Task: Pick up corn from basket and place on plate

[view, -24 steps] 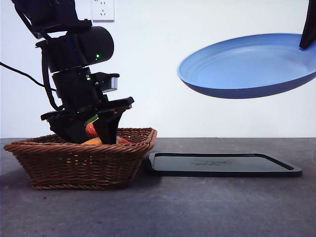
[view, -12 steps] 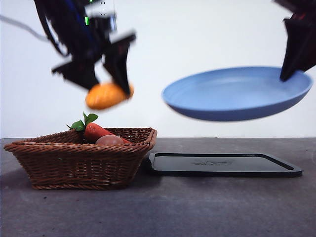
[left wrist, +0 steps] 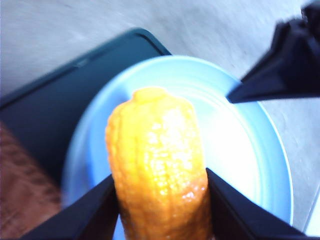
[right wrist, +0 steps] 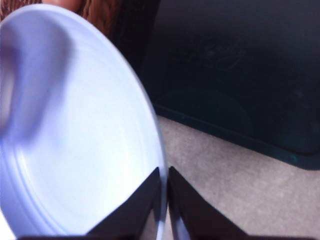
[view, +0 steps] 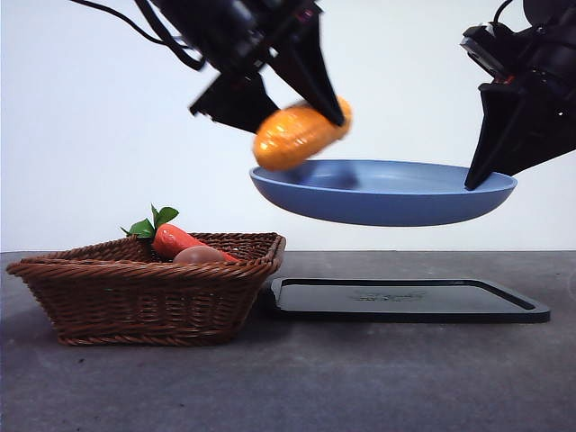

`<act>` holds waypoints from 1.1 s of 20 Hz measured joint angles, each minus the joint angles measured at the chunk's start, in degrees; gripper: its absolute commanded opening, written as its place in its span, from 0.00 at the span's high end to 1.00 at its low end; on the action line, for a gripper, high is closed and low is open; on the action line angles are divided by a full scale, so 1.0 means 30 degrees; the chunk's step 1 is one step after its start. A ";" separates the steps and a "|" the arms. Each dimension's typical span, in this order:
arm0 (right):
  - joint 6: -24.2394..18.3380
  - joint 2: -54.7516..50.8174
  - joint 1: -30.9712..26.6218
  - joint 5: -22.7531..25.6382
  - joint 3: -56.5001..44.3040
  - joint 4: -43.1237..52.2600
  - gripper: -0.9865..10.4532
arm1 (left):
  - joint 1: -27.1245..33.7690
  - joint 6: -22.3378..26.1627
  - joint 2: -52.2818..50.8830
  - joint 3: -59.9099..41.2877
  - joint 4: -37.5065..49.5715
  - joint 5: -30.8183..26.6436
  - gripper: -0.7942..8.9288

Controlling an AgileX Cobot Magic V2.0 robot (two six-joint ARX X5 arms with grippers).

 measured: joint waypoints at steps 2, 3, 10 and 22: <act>0.0051 0.0000 0.0000 -0.0007 0.0000 0.0000 0.91 | -0.0459 0.0117 0.0240 0.0000 0.0670 0.0000 0.72; 0.0051 0.0000 0.0000 -0.0007 0.0000 -0.0015 0.91 | -0.0612 0.0182 0.0342 0.0000 0.0787 0.0007 0.72; 0.0036 0.0000 0.0175 -0.0036 0.0000 -0.0102 0.91 | -0.1086 0.0525 0.2113 0.0000 0.0175 0.0022 0.64; 0.0044 0.0095 0.0189 0.0204 0.0000 0.0255 0.91 | -0.1319 0.0678 0.1064 0.0576 -0.0561 0.0058 0.58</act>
